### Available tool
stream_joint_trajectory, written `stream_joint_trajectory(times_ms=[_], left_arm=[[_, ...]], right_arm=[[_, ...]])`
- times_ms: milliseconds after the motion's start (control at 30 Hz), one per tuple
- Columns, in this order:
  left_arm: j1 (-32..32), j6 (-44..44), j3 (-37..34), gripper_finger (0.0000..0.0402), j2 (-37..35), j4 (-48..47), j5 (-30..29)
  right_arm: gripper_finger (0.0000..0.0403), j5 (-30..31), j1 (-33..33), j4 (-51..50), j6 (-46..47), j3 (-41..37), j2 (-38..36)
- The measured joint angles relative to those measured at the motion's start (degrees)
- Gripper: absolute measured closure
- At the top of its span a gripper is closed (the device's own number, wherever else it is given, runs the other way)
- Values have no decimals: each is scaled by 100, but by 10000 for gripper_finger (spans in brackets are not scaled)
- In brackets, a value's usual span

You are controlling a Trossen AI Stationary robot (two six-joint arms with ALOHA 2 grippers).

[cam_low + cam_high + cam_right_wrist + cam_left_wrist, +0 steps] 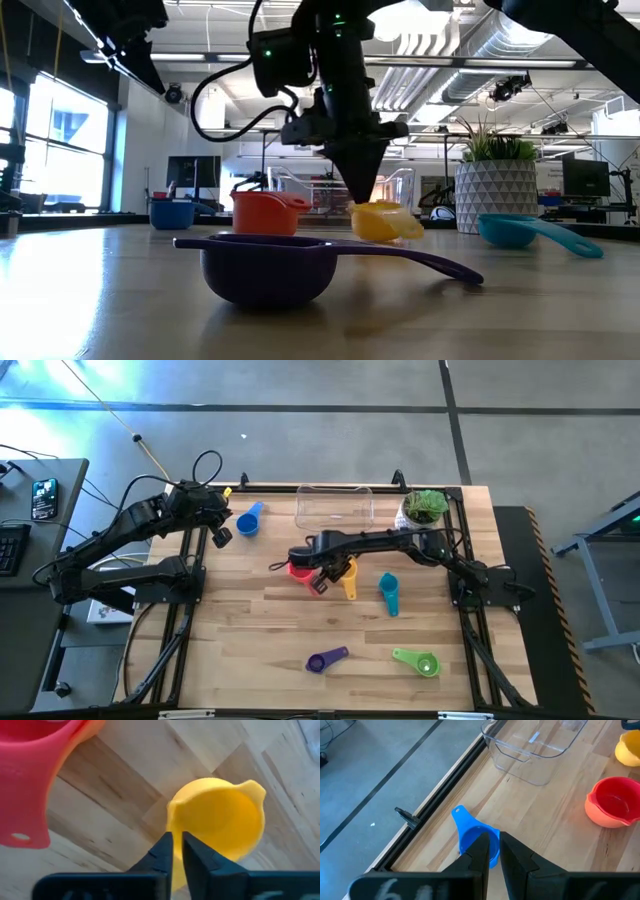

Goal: Nest measuring cups in basket
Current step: Remove the yellow measuring cup from the top of the red measuring cup, then stack the blue measuring cup on the top of the red measuring cup

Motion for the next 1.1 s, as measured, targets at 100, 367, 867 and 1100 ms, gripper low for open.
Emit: stream_joint_trajectory(times_ms=[100,367,867,1100], left_arm=[[0,-2,0,367,0,0,0],[0,-153,0,367,72,15,-20],[299,-294,0,316,1046,134,-20],[889,-915,0,272,1728,462,80]], right_arm=[[335,-7,3,-8,21,0,0],[304,-81,5,-198,126,484,11],[304,1391,-115,-376,-117,1419,-797],[304,1880,-382,-480,-713,1432,-1332]])
